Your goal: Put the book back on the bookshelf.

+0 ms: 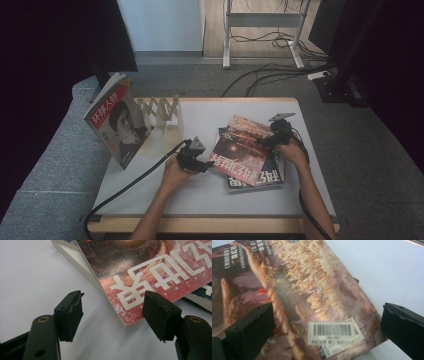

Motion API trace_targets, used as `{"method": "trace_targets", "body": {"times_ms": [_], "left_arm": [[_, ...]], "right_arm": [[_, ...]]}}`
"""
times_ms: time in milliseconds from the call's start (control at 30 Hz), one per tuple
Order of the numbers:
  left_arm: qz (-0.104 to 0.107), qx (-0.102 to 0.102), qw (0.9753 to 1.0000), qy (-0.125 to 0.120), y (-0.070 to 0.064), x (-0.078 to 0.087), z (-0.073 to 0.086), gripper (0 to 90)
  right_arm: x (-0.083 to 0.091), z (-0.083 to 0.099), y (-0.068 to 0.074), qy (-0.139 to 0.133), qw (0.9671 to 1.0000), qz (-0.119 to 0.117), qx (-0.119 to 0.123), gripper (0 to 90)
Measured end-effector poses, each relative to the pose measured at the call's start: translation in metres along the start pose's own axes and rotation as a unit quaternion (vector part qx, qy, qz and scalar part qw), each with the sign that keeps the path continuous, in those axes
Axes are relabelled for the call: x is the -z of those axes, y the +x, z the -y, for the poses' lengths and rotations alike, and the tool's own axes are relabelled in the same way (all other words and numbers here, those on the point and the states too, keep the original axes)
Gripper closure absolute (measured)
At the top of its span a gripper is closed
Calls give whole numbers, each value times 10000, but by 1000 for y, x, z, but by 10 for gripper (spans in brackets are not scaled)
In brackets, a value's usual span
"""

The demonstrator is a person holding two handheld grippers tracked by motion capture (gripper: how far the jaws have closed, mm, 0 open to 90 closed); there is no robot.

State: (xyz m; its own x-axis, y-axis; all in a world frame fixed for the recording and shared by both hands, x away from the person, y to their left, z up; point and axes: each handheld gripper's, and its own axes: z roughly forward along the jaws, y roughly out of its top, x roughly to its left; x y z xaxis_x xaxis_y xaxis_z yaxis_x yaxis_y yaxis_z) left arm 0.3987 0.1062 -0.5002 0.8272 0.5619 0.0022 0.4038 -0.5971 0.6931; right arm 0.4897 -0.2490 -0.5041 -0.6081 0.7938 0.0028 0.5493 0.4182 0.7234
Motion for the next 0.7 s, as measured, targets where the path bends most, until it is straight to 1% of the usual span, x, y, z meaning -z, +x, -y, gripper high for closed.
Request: {"method": "trace_targets", "body": {"times_ms": [167, 200, 267, 367, 533, 633, 700], "left_arm": [[2, -2, 10000, -1, 0, 0, 0, 322], [2, -2, 10000, -2, 0, 0, 0, 322], [-5, -6, 10000, -7, 0, 0, 0, 322], [-4, -13, 10000, -8, 0, 0, 0, 322], [6, -9, 10000, 17, 1, 0, 0, 318], [-25, -19, 10000, 24, 0, 0, 0, 318], [-34, -16, 10000, 16, 0, 0, 0, 318]], "right_arm": [[-6, -6, -5, 62, 10000, -78, -10, 0], [-7, -6, -6, 60, 9999, -121, -33, 0], [-12, -7, -9, 42, 9995, -256, -154, 0], [-12, -7, -9, 53, 9994, -275, -216, 0], [-10, -5, -8, 58, 9994, -282, -195, 0], [-8, -3, -7, 62, 9993, -289, -207, 0], [-6, -1, -7, 81, 9994, -292, -169, 0]]}}
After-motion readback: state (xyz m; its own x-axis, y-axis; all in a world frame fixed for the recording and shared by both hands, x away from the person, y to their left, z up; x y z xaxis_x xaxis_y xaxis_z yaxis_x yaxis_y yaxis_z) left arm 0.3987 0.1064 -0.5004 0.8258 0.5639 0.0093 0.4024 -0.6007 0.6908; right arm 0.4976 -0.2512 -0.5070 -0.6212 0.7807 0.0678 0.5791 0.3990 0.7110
